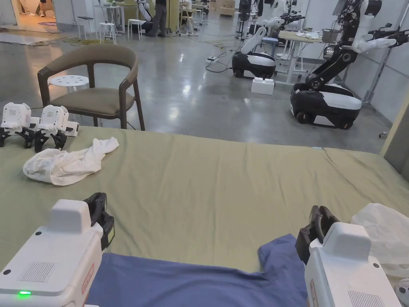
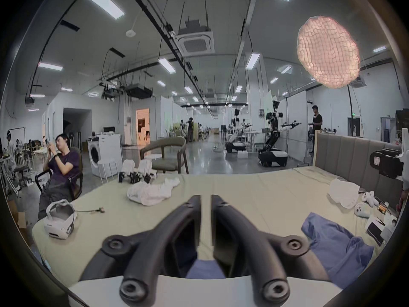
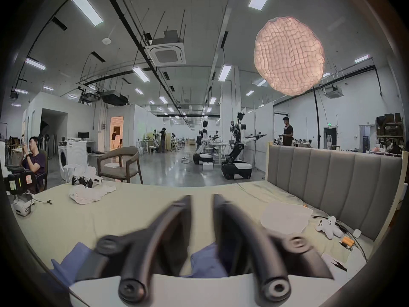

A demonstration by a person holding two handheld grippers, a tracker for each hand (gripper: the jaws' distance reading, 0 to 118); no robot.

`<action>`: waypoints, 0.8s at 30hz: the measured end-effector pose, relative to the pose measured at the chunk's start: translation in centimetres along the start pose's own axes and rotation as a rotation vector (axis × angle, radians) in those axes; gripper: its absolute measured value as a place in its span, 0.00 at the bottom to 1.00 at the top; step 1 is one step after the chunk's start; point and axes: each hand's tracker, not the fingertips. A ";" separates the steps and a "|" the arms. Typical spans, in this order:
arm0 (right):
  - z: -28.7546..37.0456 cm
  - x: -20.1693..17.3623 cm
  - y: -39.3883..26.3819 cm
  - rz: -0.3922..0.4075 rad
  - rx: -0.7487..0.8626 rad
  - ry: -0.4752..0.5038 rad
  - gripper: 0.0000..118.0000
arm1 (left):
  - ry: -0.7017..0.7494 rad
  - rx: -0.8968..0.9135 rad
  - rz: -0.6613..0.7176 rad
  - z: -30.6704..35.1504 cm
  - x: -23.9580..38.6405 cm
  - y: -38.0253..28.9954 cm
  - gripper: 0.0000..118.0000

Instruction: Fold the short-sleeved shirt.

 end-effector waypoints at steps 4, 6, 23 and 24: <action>-0.5 -0.3 0.3 -0.031 0.006 0.037 0.01 | 0.006 0.023 -0.015 0.0 0.2 0.1 0.00; -0.8 -0.6 0.2 -0.011 -0.002 0.030 0.00 | -0.002 0.005 -0.022 -0.6 -0.5 -0.3 0.00; -3.8 1.2 -4.9 0.053 -0.189 0.038 0.00 | -0.123 -0.847 0.080 -19.1 -9.2 -14.5 0.39; -3.9 1.4 -5.2 0.057 -0.202 0.034 0.00 | -0.127 -0.876 0.098 -20.1 -9.4 -15.4 0.47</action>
